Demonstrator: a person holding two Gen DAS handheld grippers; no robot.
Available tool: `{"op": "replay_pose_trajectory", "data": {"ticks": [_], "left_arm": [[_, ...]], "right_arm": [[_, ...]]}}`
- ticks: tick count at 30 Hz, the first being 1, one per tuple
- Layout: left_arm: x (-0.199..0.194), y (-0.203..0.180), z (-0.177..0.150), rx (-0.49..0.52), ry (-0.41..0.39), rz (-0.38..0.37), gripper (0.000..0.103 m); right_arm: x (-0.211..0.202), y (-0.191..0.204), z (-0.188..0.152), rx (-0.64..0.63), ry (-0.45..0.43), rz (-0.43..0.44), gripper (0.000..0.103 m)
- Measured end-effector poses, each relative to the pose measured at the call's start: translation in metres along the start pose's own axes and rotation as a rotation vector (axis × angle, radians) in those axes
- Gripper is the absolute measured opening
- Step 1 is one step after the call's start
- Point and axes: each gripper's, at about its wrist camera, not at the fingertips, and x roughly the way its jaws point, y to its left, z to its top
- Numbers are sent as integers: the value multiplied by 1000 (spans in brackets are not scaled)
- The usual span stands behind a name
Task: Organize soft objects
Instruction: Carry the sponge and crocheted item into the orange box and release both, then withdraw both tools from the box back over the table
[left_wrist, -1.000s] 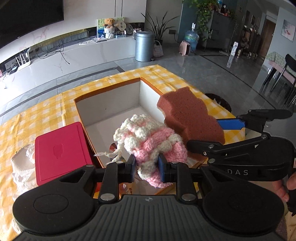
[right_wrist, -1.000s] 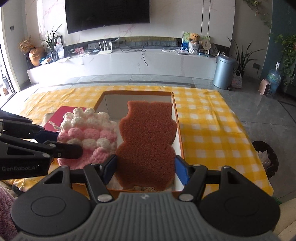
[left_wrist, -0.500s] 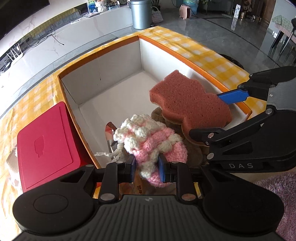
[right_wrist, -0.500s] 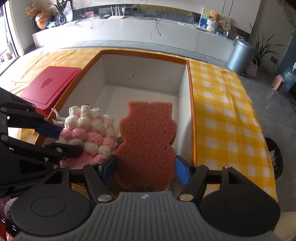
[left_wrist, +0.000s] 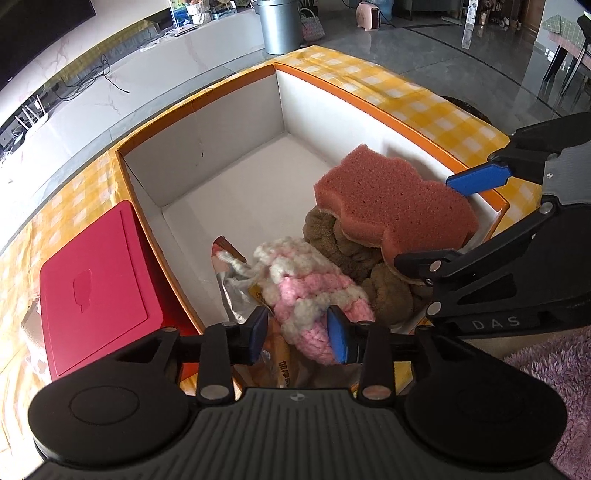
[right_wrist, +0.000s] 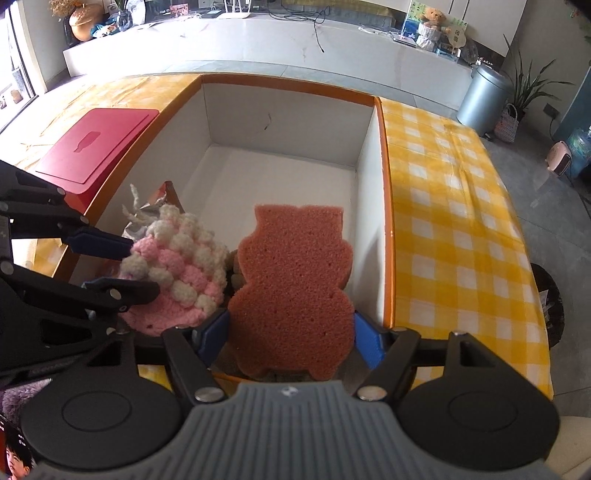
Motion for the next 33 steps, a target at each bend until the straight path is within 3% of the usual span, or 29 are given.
{"op": "replay_pose_trajectory", "data": {"ticks": [3,10,15,20,26,33], "left_arm": [[-10,2,0,-5,-22,7,59],[-48,8,-2,-24,-108,20,60],[-81,14,-15,-68,-228,29,60],[-110,21,-39,-119,-349,39,60],[-137,34,-77,-186,-434,98,60],[-153,53,-125,-266,-453,159,60]], "right_arm": [[-7,0,0,-12,-13,-22,76],[-32,1,0,-1,-53,-49,80],[-59,4,-6,45,-137,-68,80],[-86,19,-25,134,-255,-99,80],[-104,46,-53,256,-358,-62,79],[-104,80,-76,366,-385,-5,79]]}}
